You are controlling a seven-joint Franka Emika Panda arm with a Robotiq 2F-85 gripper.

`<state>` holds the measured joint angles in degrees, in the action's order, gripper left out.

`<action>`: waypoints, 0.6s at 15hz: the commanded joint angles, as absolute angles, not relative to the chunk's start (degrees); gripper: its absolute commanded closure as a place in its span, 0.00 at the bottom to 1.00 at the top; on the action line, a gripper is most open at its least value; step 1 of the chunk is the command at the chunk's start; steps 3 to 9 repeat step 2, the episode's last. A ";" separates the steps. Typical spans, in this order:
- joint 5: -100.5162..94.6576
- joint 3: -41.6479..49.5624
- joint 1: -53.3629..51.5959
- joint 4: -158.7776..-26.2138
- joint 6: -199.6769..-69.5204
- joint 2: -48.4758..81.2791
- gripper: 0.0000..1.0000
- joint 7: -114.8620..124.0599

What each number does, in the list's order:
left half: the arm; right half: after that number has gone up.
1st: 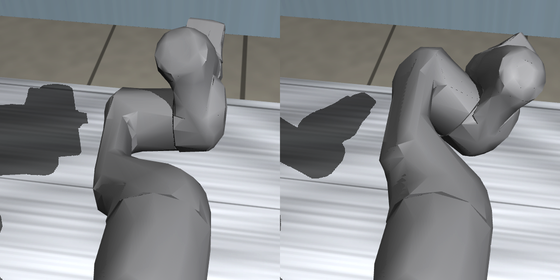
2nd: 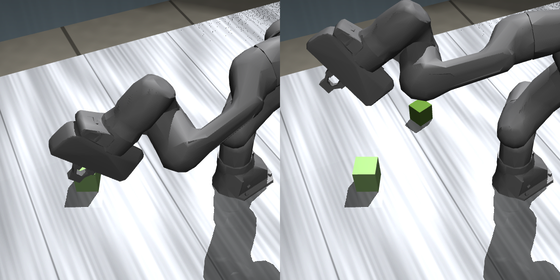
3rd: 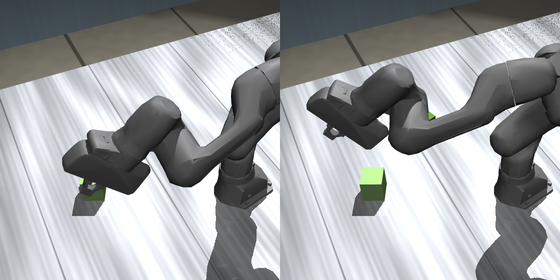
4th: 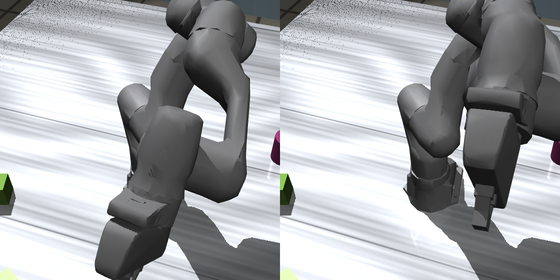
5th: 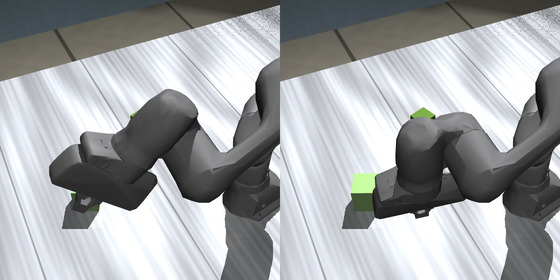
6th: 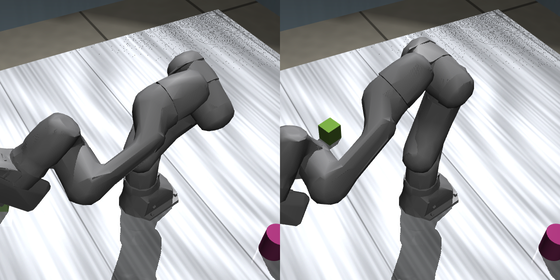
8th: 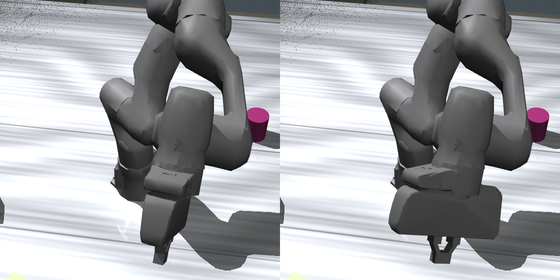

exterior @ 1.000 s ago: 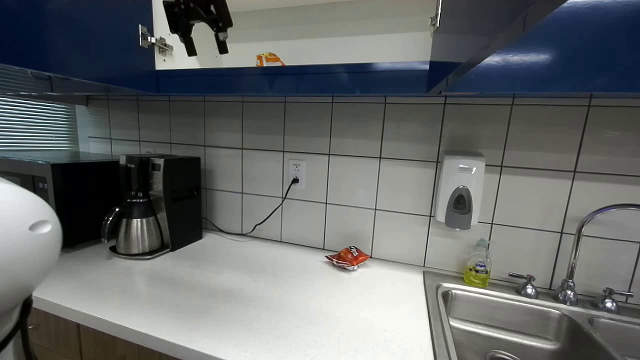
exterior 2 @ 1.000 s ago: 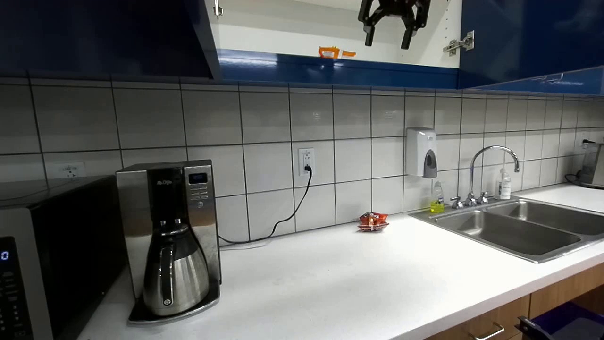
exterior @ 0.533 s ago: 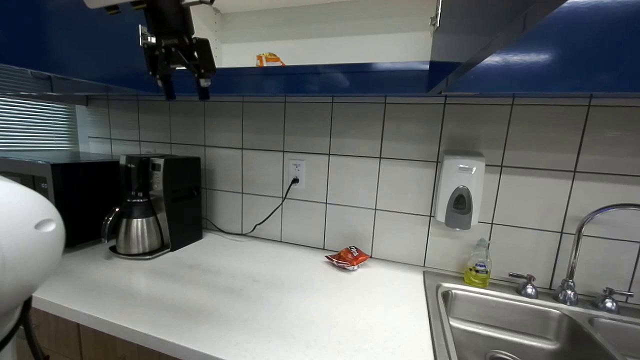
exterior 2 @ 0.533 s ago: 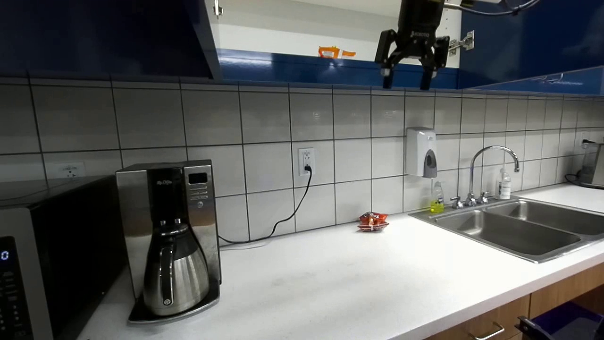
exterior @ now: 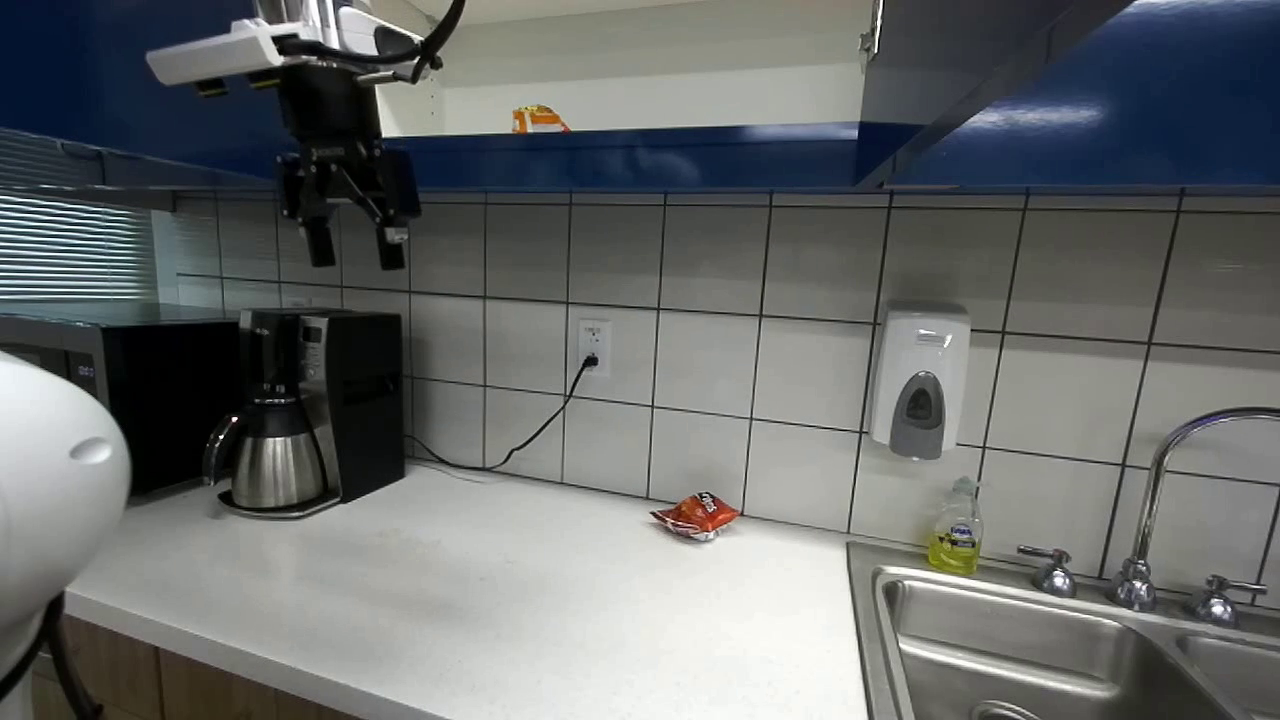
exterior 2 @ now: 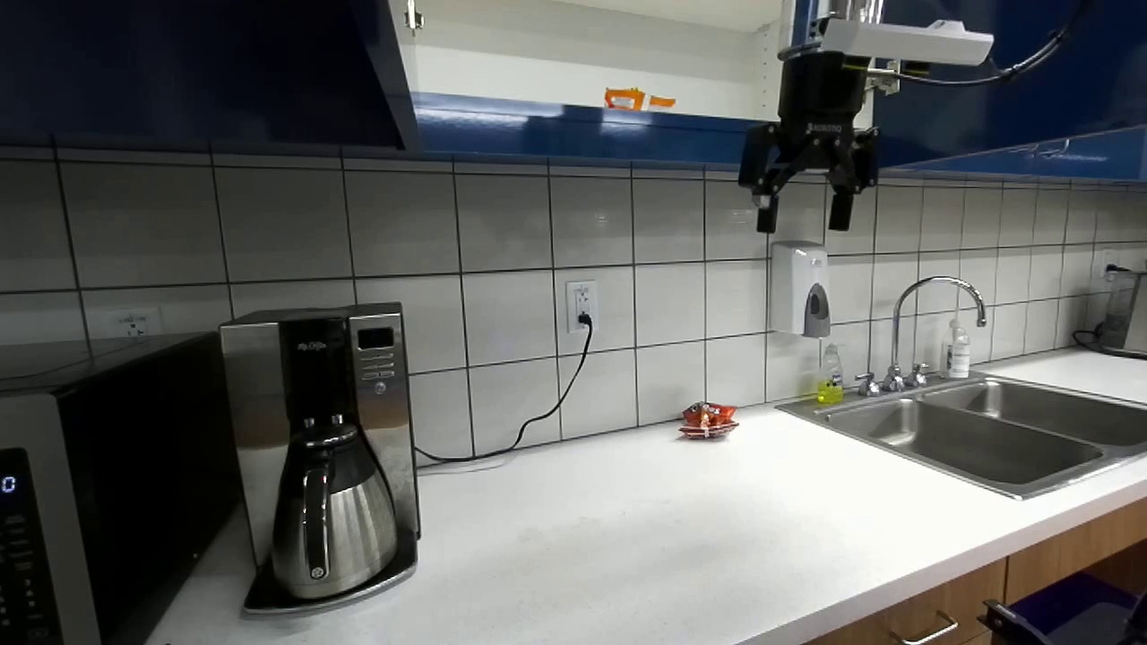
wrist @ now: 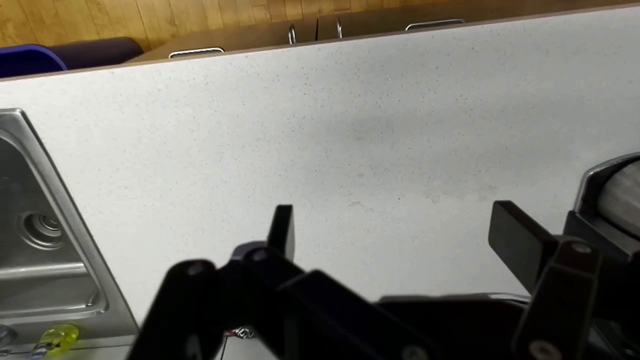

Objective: Put one packet in the open upper cabinet.

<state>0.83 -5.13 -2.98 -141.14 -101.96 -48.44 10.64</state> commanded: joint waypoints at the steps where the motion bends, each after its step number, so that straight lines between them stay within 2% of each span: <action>1: 1.21 -5.55 -2.32 -141.06 -101.87 -48.49 0.00 10.23; 9: 1.21 -5.56 -2.32 -141.06 -101.87 -48.56 0.00 10.23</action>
